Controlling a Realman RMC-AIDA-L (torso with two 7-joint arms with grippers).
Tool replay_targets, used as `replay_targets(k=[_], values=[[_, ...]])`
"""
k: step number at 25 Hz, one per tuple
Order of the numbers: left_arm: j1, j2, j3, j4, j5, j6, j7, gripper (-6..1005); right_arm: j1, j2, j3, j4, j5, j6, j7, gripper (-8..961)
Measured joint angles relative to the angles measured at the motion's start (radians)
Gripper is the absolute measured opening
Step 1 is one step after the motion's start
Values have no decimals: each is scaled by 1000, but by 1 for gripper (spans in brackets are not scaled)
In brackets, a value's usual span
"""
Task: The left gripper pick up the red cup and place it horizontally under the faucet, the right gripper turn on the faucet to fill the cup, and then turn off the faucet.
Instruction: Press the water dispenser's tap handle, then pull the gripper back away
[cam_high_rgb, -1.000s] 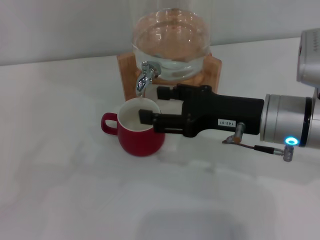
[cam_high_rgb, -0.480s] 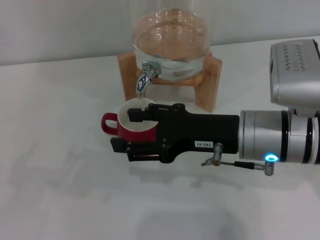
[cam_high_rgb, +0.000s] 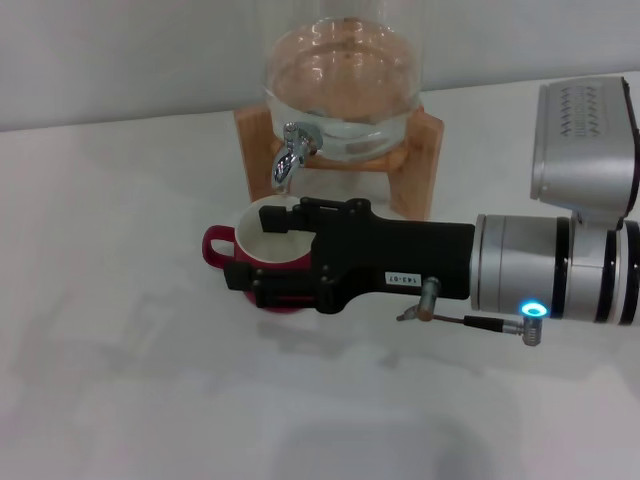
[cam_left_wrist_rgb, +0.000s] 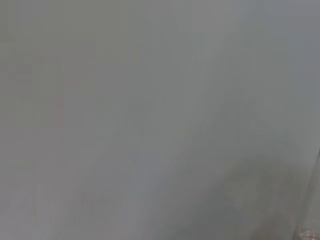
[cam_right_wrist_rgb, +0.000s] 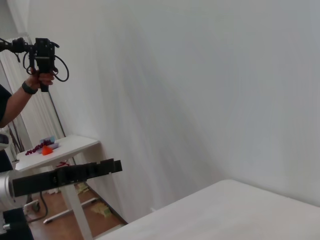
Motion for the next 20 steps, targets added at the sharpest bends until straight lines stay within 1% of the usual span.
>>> replay_targets(k=[8, 12, 20], values=[[-3, 1, 2, 0, 0, 5, 5, 834, 3, 0, -12, 0, 0, -37, 0, 779], [-6, 2, 6, 1, 0, 0, 55, 834, 4, 0, -23, 0, -3, -68, 1, 779], [-11, 1, 10, -3, 2, -6, 96, 834, 42, 0, -68, 16, -4, -119, 1, 779]])
